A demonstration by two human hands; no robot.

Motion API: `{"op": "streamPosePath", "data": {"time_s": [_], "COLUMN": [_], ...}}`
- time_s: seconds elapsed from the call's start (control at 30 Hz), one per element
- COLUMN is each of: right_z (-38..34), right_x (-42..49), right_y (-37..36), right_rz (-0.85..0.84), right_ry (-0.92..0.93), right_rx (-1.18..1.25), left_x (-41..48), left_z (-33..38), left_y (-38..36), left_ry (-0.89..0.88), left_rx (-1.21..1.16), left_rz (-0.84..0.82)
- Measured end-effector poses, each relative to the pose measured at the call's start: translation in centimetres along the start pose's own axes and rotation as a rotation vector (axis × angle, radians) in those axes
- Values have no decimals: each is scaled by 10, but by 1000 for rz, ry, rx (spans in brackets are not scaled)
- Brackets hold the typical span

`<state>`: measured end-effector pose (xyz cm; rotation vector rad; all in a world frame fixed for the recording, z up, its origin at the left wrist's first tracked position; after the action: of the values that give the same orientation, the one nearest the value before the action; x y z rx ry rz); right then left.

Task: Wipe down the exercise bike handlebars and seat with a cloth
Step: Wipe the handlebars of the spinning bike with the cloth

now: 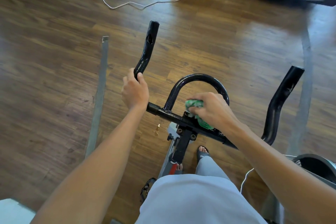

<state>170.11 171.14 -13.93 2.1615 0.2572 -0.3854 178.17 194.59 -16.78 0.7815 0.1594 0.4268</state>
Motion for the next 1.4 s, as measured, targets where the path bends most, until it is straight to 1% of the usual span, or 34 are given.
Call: {"op": "streamPosePath", "data": {"time_s": [0.07,0.2,0.3,0.37,0.4,0.47,0.53,0.6,0.67,0.7,0.73,0.77,0.8,0.83,0.87,0.9,0.93,0.97,1.0,1.03,1.1,1.2,1.23,1.3,1.4], "right_z": [-13,-11,-13,-12,-10,-2,10,20,20,17,12,7,0,-6,-13,-18,-23,-26,-28,-29,-31,-36,-35,-31,-30], "right_x": [4,23,27,29,29,32,25,12,-3,-8,-13,-17,-21,-23,-25,-26,-27,-28,-30,-32,-35,-42,-43,-44,-45], "right_y": [-12,-13,-16,-23,-24,-19,-9,-3,-5,-7,-10,-12,-15,-17,-18,-19,-19,-18,-17,-16,-15,-14,-13,-6,3], "right_rz": [-84,-90,-142,-172,-160,-79,26,81,29,-19,-71,-110,-142,-158,-164,-172,-188,-202,-216,-225,-248,-270,-236,-110,49], "right_ry": [52,-25,5,-15,-38,-72,-115,-170,-237,-261,-288,-325,-357,-381,-390,-382,-354,-307,-254,-211,-126,-25,-7,20,17], "right_rx": [-57,-90,-106,-88,-64,13,237,588,1011,1209,1374,1502,1608,1685,1740,1780,1806,1815,1820,1822,1828,1810,1743,1526,1199], "left_x": [-1,-2,0,1,1,1,2,5,0,-9,-22,-38,-55,-73,-90,-104,-116,-125,-130,-131,-132,-131,-131,-132,-134], "left_z": [0,0,0,-1,-1,-3,-5,-9,0,13,29,46,60,72,80,85,86,86,84,81,76,68,65,60,53], "left_y": [0,2,1,0,0,-2,-4,-8,-3,4,11,16,16,11,5,-1,-6,-9,-11,-12,-12,-9,-8,-8,-13], "left_ry": [5,-2,2,-3,-6,-12,-6,53,82,48,-12,-74,-99,-68,6,121,254,380,472,525,597,656,670,713,782], "left_rx": [9,18,13,3,-5,-9,-18,3,32,-10,-103,-250,-422,-587,-734,-874,-1016,-1146,-1247,-1307,-1338,-1330,-1323,-1312,-1367], "left_rz": [0,-1,0,-2,1,-5,-35,-83,-67,-31,-7,-26,-113,-273,-452,-610,-725,-801,-849,-877,-936,-1012,-1028,-1023,-966]}}
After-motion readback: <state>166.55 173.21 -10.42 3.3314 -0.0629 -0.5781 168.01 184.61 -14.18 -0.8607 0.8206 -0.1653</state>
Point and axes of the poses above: each hand's wrist, its own x-axis towards the middle knuckle, its own y-axis out of the back of the hand, z = x × y, the point moved 7 cm from there along x, towards the middle knuckle, and after that the axes turned 5 degrees about -x, right-handed, at the moved point
